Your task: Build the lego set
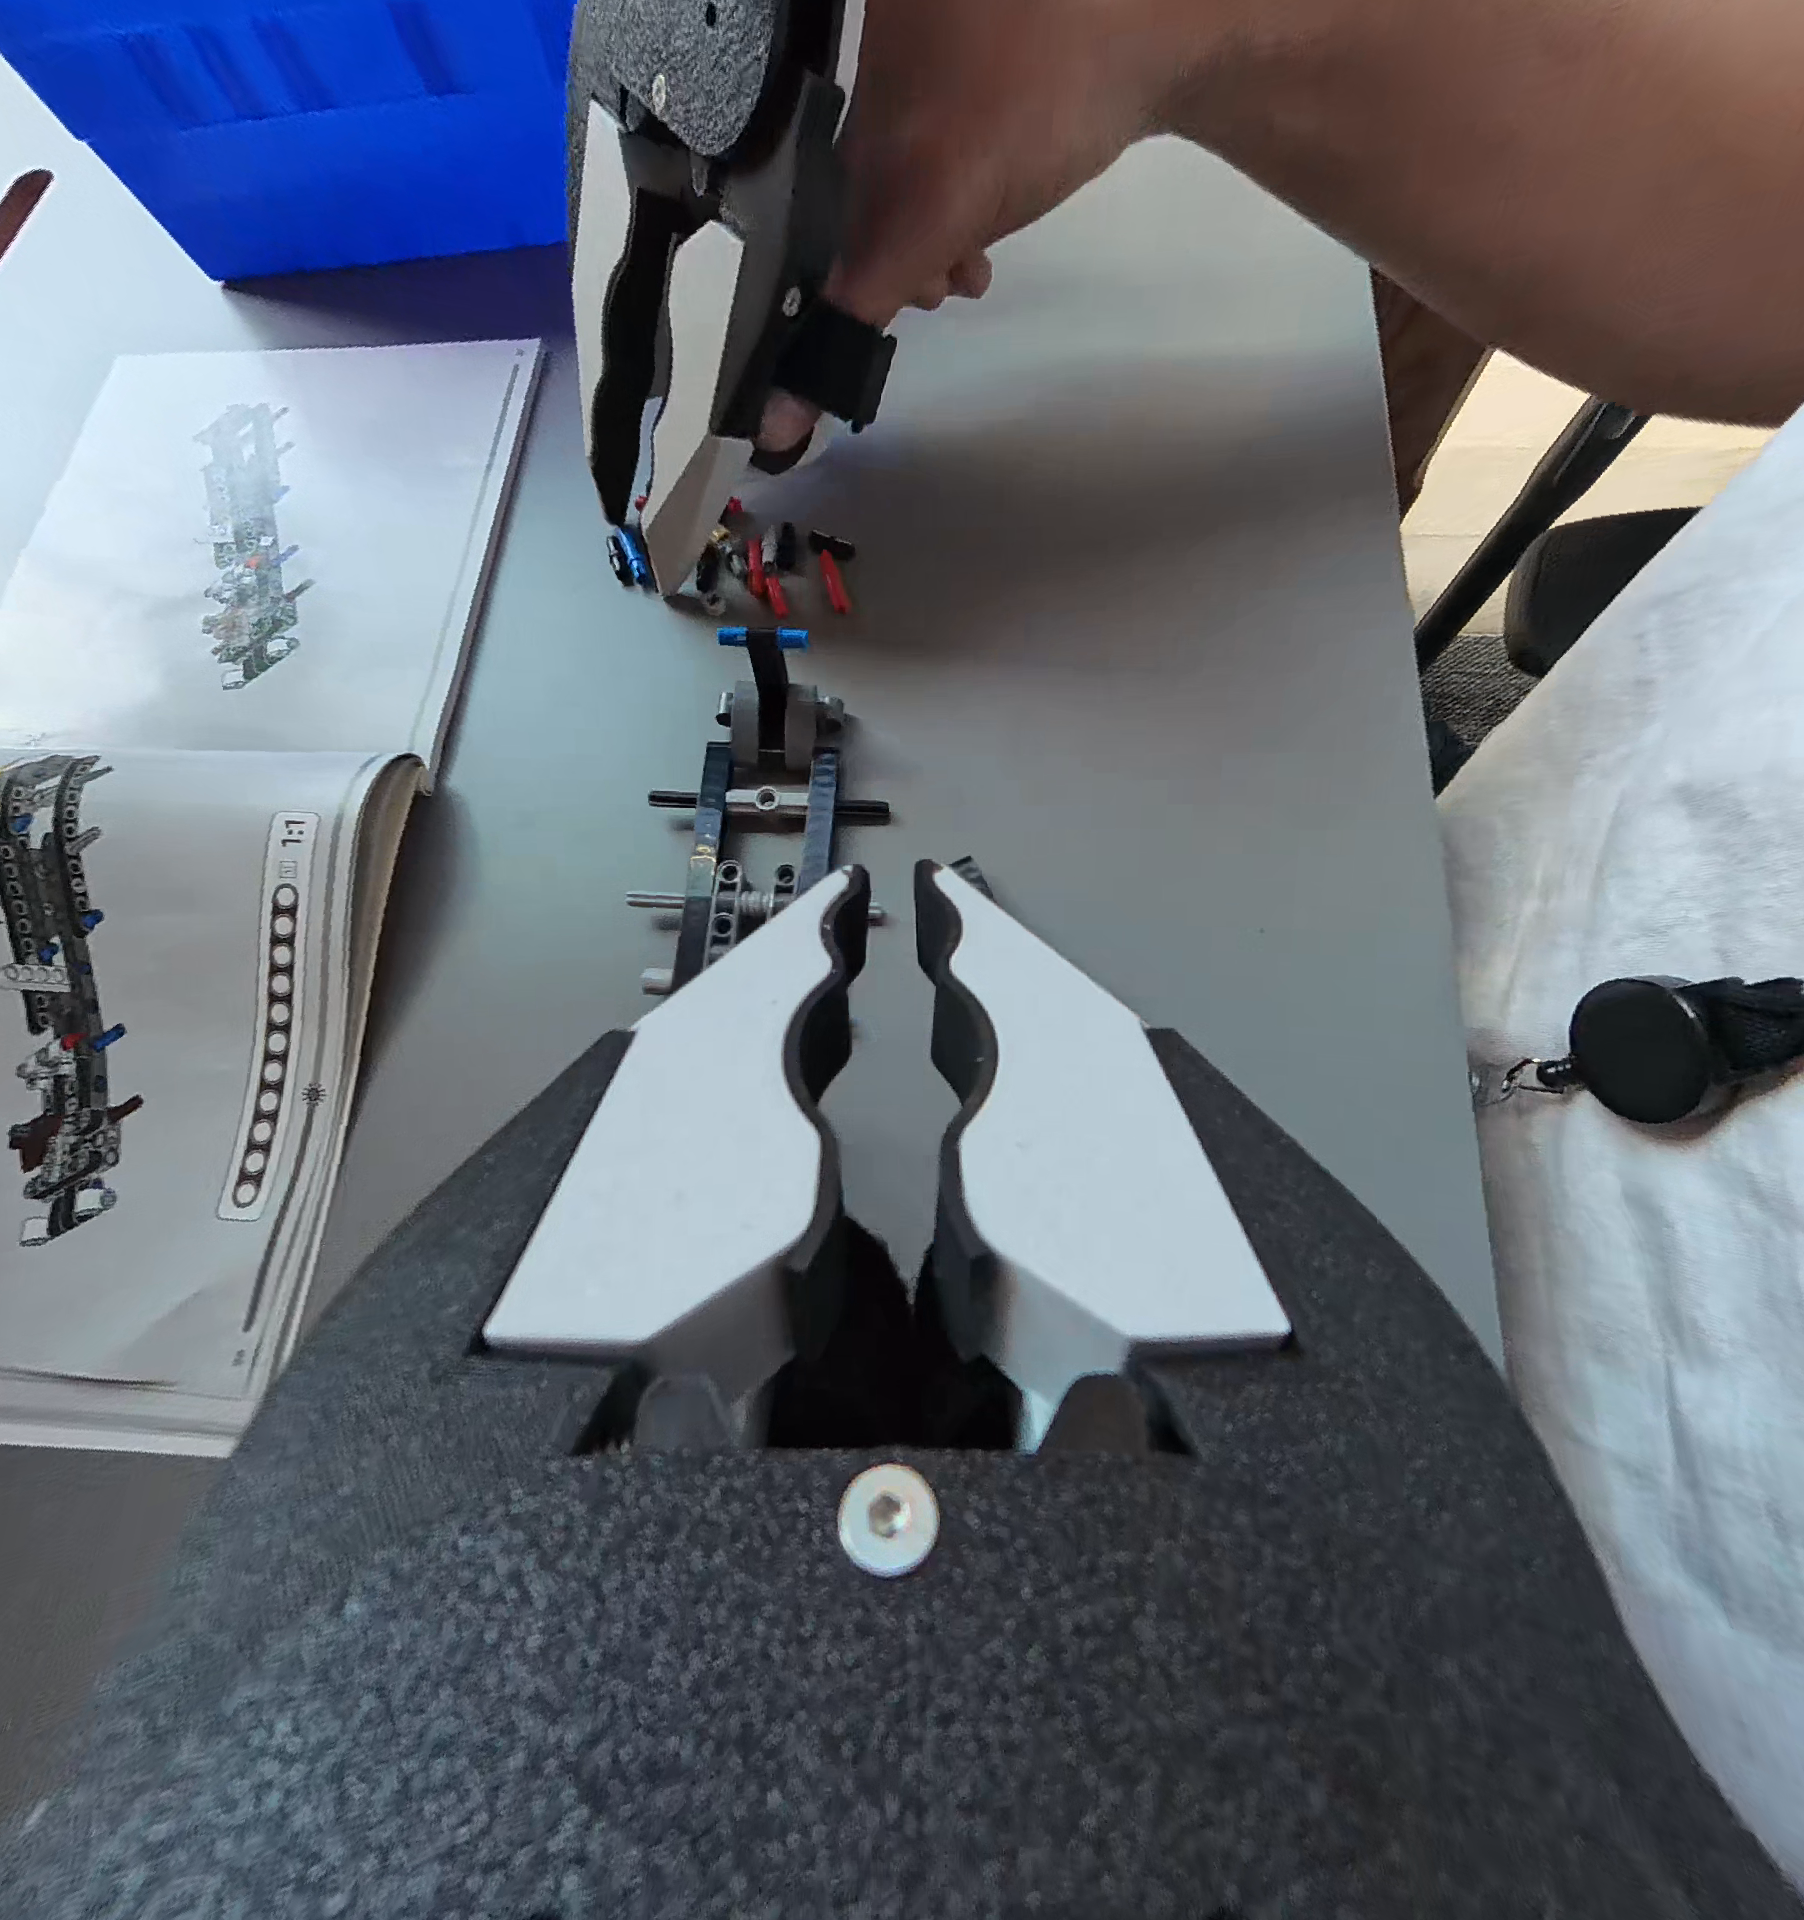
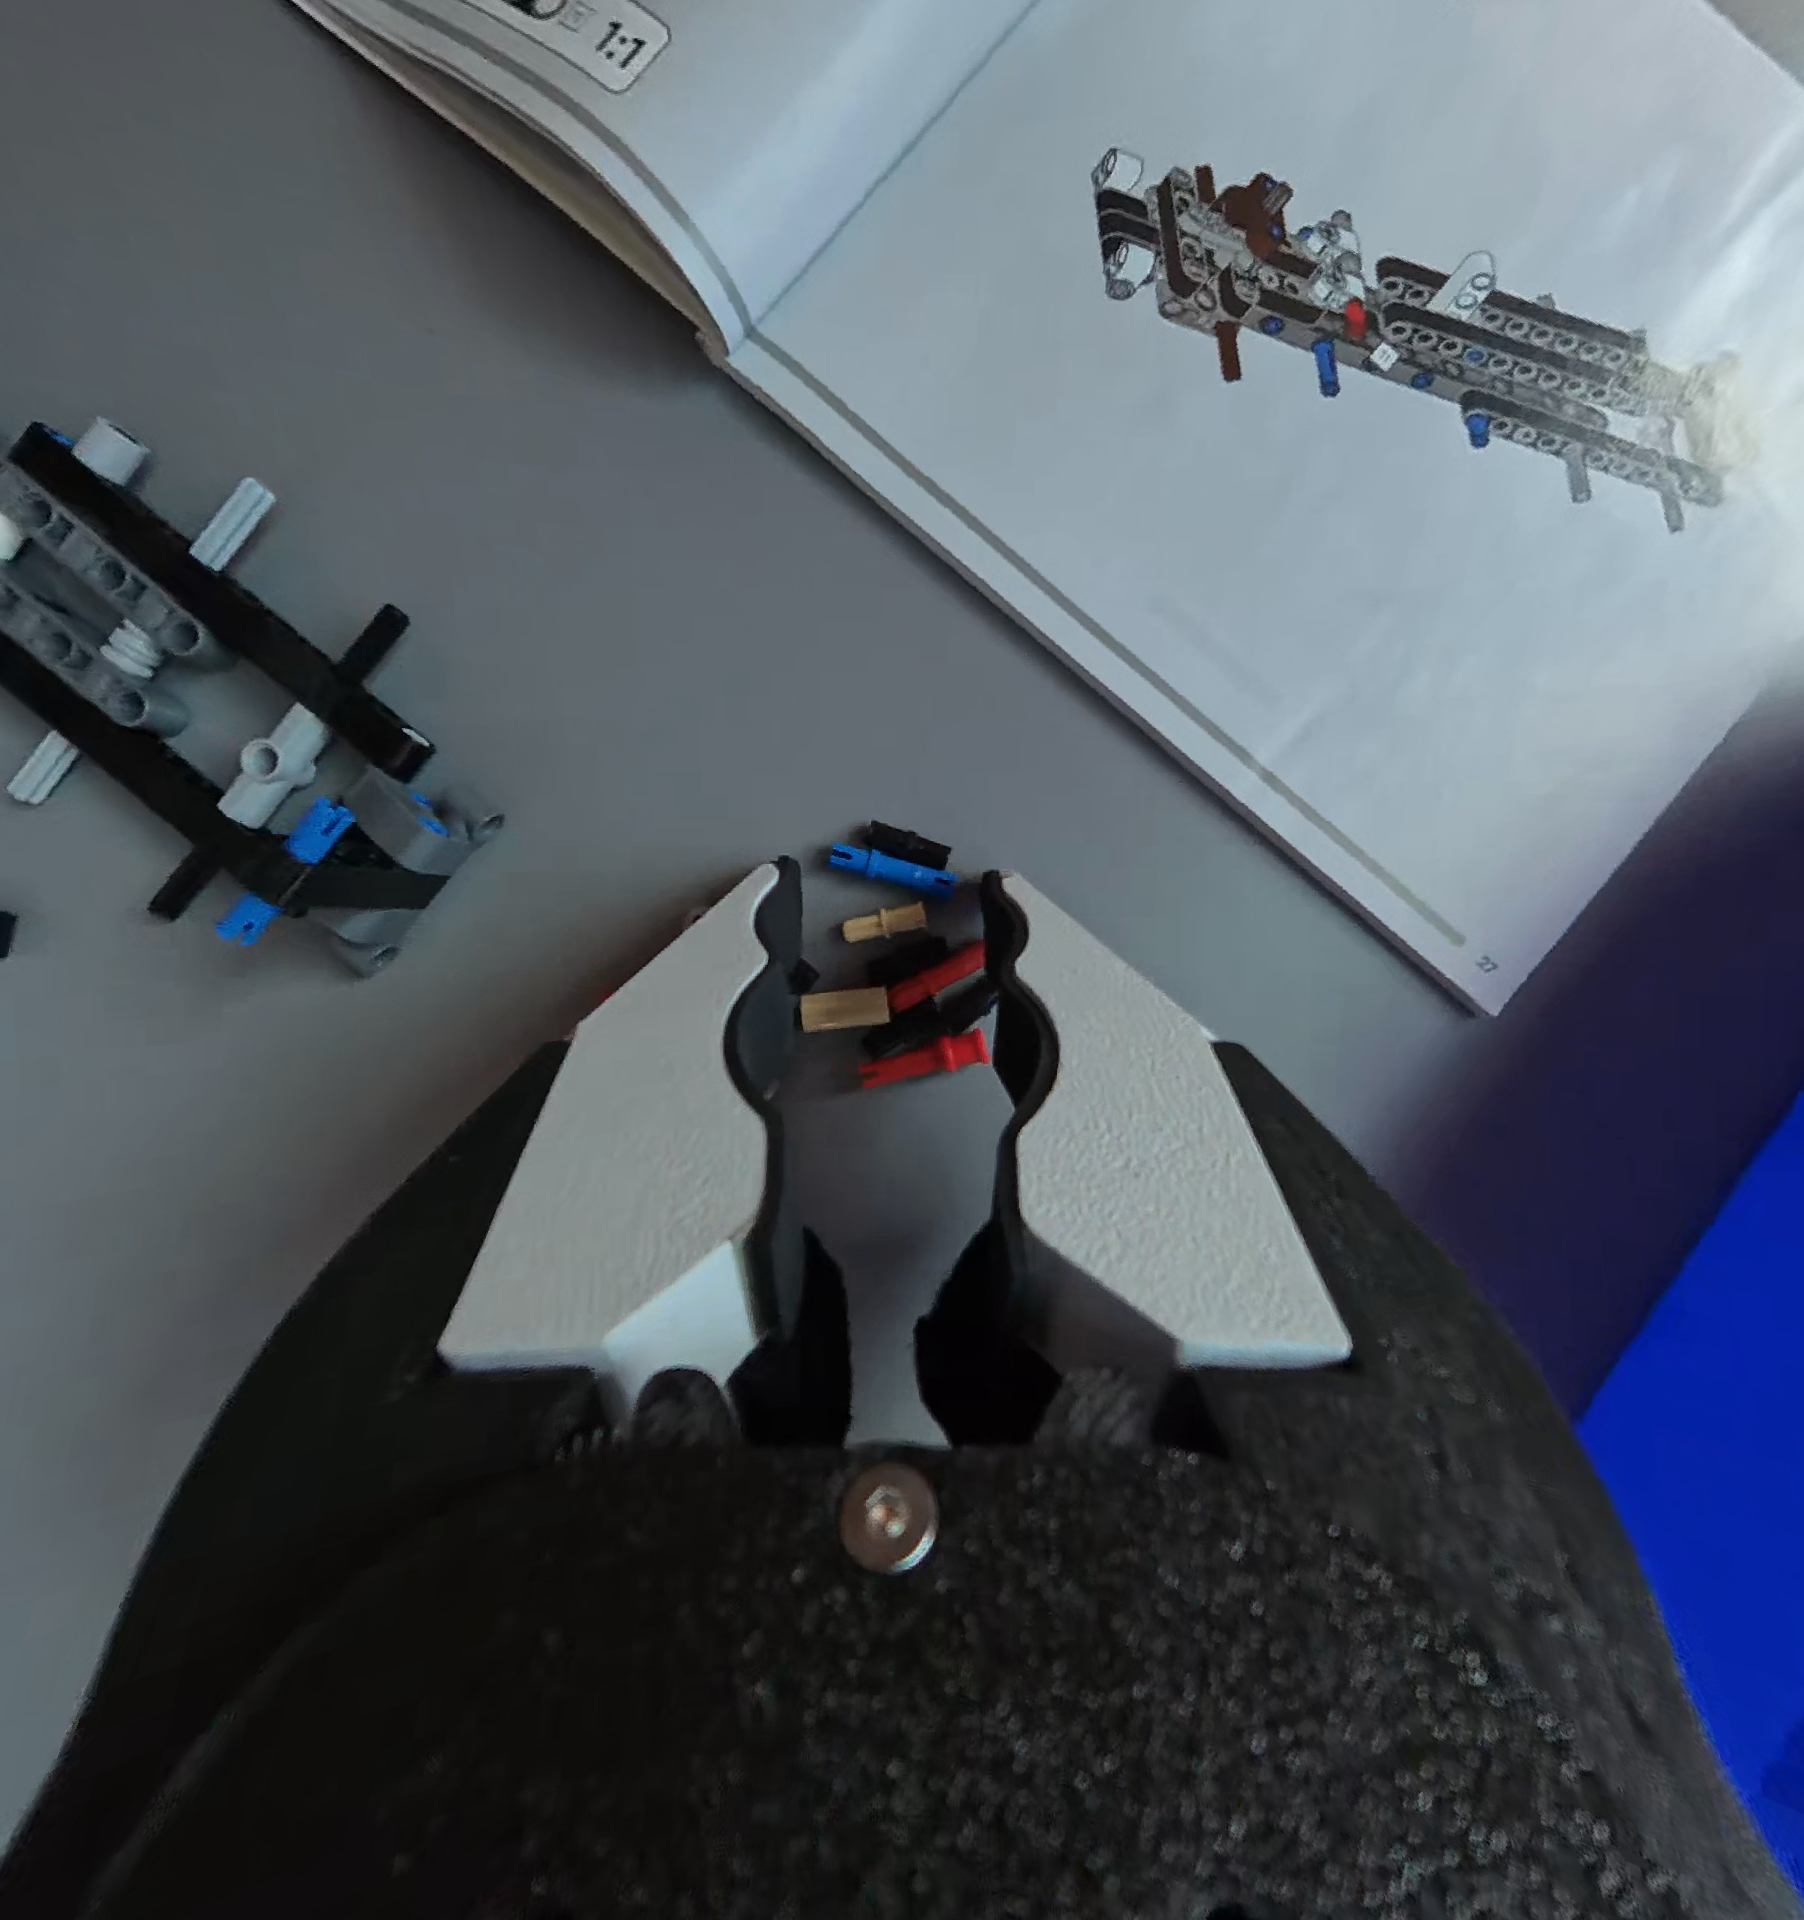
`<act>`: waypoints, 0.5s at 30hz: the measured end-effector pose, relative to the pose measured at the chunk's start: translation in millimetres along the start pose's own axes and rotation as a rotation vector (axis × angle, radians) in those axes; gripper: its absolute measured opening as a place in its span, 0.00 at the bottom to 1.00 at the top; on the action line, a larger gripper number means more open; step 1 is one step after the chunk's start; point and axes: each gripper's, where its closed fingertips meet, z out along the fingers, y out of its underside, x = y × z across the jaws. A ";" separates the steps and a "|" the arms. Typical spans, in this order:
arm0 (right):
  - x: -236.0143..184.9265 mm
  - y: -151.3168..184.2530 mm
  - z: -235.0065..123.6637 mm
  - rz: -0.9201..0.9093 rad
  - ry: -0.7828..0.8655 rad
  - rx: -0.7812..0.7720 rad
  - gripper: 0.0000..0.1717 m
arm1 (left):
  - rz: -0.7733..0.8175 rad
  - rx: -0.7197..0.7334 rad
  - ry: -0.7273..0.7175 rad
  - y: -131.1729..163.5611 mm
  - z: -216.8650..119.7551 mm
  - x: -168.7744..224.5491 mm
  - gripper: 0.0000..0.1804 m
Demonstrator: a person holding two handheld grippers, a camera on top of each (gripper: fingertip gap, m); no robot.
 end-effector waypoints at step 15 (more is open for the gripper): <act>-38.9 -47.1 -21.9 0.170 -0.143 0.297 0.13 | 0.013 0.090 -0.193 4.5 -22.7 -15.4 0.08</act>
